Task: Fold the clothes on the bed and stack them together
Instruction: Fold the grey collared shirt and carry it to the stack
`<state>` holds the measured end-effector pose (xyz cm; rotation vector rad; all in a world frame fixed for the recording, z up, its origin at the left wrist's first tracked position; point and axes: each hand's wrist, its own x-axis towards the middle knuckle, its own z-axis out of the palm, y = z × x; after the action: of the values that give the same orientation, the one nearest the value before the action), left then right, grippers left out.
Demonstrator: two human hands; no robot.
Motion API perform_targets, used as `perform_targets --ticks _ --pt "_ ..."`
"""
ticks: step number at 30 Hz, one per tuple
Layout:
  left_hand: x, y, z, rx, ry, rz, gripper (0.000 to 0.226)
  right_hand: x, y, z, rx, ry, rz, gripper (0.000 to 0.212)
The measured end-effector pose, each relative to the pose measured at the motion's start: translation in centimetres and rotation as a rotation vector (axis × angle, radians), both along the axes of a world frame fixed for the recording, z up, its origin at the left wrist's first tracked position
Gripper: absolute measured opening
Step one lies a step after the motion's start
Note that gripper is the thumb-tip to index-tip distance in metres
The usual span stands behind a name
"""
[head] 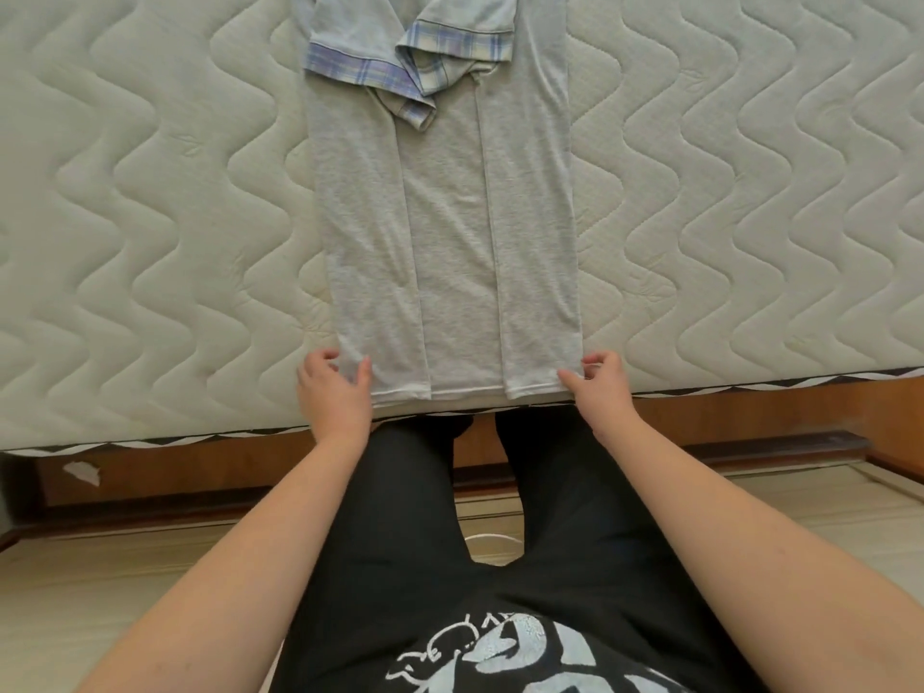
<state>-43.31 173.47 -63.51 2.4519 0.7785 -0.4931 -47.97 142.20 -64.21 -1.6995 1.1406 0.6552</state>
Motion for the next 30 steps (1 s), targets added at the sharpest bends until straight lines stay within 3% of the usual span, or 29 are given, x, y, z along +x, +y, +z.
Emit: perform_targets --ticks 2,4,6,9,11,14,18,21,25,30 --pt "0.1 1.2 -0.6 -0.09 0.228 0.081 0.051 0.1 0.1 0.2 -0.014 0.017 0.032 0.015" --pt "-0.1 1.6 -1.0 -0.219 0.358 0.039 0.046 0.2 0.2 0.8 -0.017 0.036 0.093 0.017" --pt "-0.3 2.1 -0.6 -0.29 0.359 0.021 0.04 0.5 0.1 1.8 0.0 0.044 0.127 0.023" --pt "-0.9 2.7 1.1 -0.554 0.315 0.232 0.032 0.9 -0.2 3.8 -0.005 0.019 0.217 0.025" --pt "-1.6 3.1 2.7 -0.632 0.238 0.305 0.031 1.0 -0.5 5.5 -0.026 0.005 0.336 0.024" --pt "-2.1 3.8 5.0 -0.571 0.08 0.122 0.04 1.0 -1.2 7.9 -0.038 -0.029 0.569 0.028" --pt "-2.1 4.4 6.8 -0.452 0.056 -0.306 0.029 0.4 -1.8 9.5 -0.124 -0.151 0.87 0.049" --pt "-2.2 4.6 7.8 -0.313 0.061 -0.556 0.049 -0.3 -1.5 10.2 -0.336 -0.352 0.971 0.04" --pt "-1.2 3.6 10.7 -0.119 -0.167 -0.608 0.046 1.0 -0.9 11.8 -0.64 -0.736 1.041 0.028" --pt "1.5 2.8 14.3 0.098 -0.497 -0.684 0.02 3.3 -1.2 15.1 -0.766 -0.831 1.027 0.021"
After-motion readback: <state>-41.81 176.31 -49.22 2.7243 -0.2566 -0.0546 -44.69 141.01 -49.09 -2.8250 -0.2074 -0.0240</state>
